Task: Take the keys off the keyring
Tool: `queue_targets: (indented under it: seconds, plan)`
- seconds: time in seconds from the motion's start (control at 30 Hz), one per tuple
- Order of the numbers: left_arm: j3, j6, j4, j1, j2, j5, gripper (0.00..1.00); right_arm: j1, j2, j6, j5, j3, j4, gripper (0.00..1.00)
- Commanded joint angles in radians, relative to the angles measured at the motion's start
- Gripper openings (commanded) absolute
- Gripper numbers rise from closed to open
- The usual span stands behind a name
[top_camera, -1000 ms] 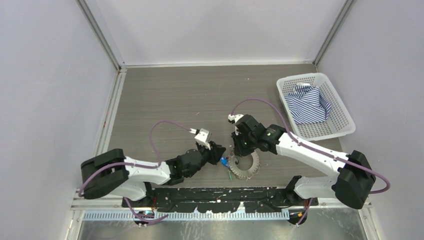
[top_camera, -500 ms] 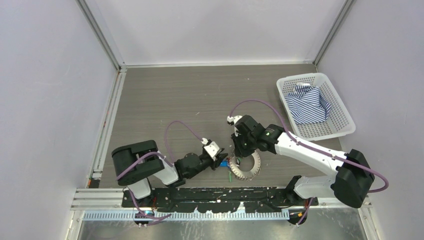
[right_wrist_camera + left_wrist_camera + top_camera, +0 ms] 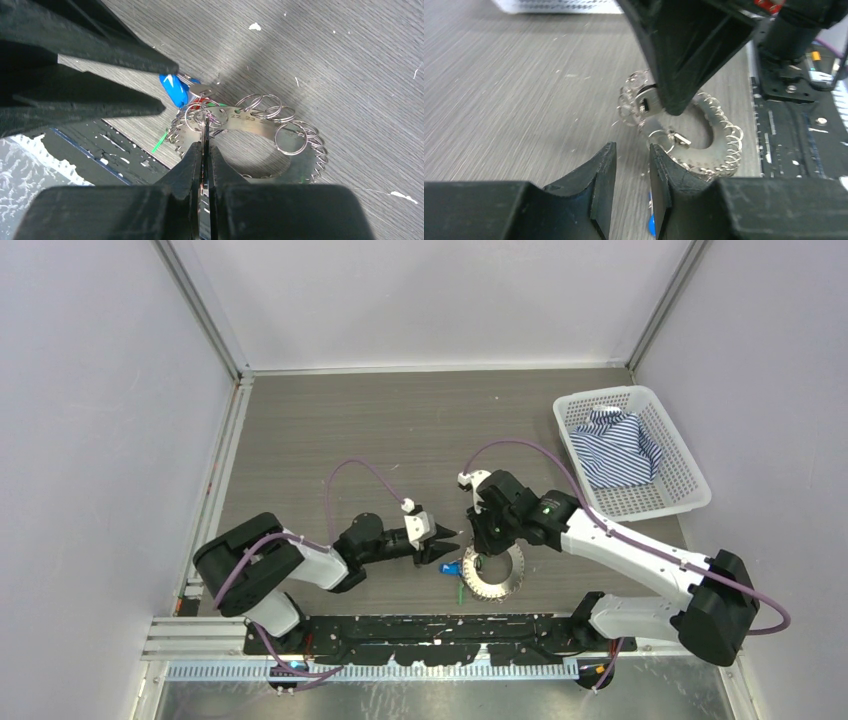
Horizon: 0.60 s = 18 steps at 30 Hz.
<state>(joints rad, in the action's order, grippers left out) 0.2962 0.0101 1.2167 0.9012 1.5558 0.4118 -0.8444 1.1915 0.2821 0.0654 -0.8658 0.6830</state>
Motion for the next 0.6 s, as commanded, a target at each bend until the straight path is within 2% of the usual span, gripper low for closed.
queue_targets:
  seconds: [0.0,0.23,0.57]
  plan:
    - [0.076,0.031,-0.073,-0.007,-0.032,0.210,0.32,-0.005,-0.050,-0.028,0.010,-0.058,0.007,0.01]
    - [0.104,0.045,-0.096,-0.008,-0.016,0.233,0.32,-0.005,-0.077,-0.031,0.026,-0.076,0.024,0.01]
    - [0.110,0.058,-0.054,-0.013,-0.002,0.168,0.32,-0.007,-0.087,-0.031,0.054,-0.100,0.044,0.01]
